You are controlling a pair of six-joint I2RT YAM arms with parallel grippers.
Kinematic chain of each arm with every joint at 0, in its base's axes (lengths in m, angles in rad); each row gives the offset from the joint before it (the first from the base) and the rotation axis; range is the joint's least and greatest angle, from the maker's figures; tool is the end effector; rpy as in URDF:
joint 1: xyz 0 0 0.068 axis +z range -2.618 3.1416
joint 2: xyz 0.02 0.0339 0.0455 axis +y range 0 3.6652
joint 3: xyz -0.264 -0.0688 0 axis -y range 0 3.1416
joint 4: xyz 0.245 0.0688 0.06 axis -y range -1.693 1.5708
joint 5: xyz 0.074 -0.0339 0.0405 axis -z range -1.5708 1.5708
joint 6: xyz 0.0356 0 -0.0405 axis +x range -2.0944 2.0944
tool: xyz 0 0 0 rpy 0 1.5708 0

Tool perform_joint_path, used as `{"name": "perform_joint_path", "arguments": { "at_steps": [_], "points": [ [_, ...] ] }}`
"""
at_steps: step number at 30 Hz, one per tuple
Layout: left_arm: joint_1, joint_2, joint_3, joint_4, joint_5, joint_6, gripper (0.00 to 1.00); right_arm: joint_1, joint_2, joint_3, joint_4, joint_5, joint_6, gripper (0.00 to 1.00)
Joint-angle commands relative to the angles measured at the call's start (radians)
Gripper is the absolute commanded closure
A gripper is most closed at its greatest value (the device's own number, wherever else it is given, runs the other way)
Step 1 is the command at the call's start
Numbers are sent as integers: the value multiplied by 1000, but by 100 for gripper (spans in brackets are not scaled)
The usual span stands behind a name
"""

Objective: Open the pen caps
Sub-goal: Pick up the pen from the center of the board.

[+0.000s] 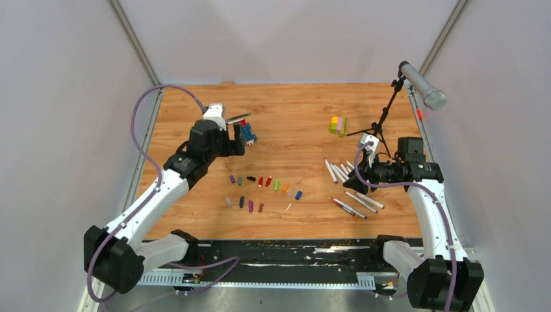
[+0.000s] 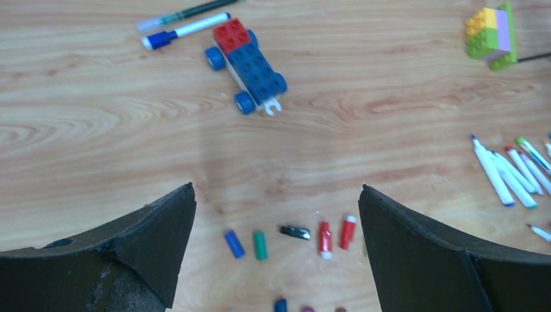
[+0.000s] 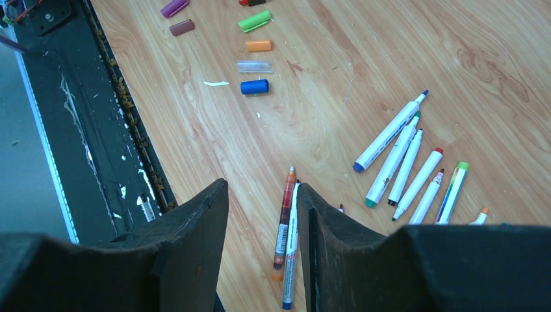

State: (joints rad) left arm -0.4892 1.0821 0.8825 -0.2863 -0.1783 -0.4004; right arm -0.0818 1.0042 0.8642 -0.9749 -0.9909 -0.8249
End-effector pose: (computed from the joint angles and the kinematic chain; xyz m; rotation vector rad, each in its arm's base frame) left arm 0.2188 -0.1093 0.3059 -0.0195 2.0687 -0.3691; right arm 0.1723 0.0158 0.2775 -1.0494 1.9380 0.8402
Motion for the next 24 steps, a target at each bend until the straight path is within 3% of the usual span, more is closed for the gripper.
{"name": "perform_joint_path", "arguments": {
  "at_steps": [1,6,12,16,20,24],
  "points": [
    [108,122,111,44,146,178,0,1,-16,-1,12,-42,-31,56],
    [200,340,271,-44,161,356,0,1,-18,-1,10,-42,-34,56],
    [320,563,425,-47,234,453,1,1,-19,-1,7,-48,-36,56],
    [386,736,593,-93,359,483,12,1,-16,-1,5,-50,-37,56],
    [389,885,730,-127,311,560,18,1,-12,-1,4,-49,-36,56],
    [389,991,849,-164,285,651,31,1,-9,0,0,-51,-39,56]
  ]
}}
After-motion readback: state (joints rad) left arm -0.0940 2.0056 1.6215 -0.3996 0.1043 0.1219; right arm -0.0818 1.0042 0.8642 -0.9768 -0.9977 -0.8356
